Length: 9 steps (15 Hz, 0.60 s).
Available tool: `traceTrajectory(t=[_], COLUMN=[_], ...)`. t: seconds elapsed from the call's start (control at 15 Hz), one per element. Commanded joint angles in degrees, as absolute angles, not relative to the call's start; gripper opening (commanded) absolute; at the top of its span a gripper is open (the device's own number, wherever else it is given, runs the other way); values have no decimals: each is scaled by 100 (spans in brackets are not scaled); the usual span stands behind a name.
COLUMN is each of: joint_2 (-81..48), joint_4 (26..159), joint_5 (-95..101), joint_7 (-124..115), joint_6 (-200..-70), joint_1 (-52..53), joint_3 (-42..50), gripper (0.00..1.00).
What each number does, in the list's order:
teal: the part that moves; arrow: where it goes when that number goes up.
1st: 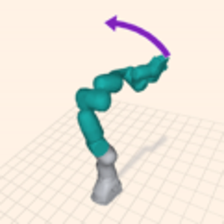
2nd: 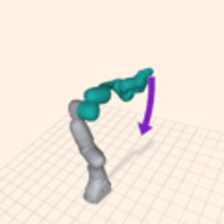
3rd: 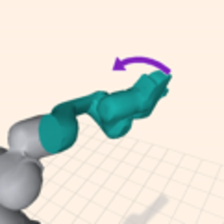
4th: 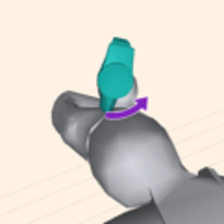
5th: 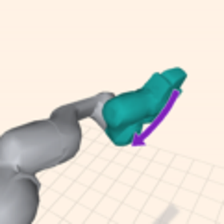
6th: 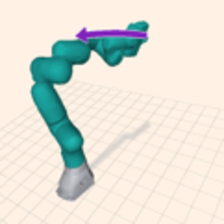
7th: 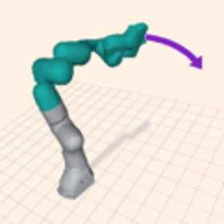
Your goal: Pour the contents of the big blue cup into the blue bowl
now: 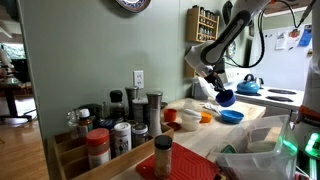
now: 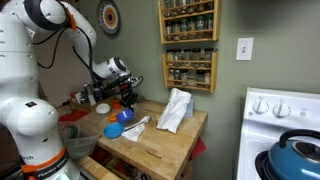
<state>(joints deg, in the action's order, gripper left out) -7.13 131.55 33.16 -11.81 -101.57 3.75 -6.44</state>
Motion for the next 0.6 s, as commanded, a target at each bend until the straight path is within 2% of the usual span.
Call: traceTrajectory(t=[0.0,0.53], joint_2=[-201,92], joint_4=[13674,14185], joint_5=[2860,2492], joint_7=[-1230,-1255], joint_6=[-11222,-12748], joint_1=[285,185], joint_3=[-450,-199], gripper=[1,1])
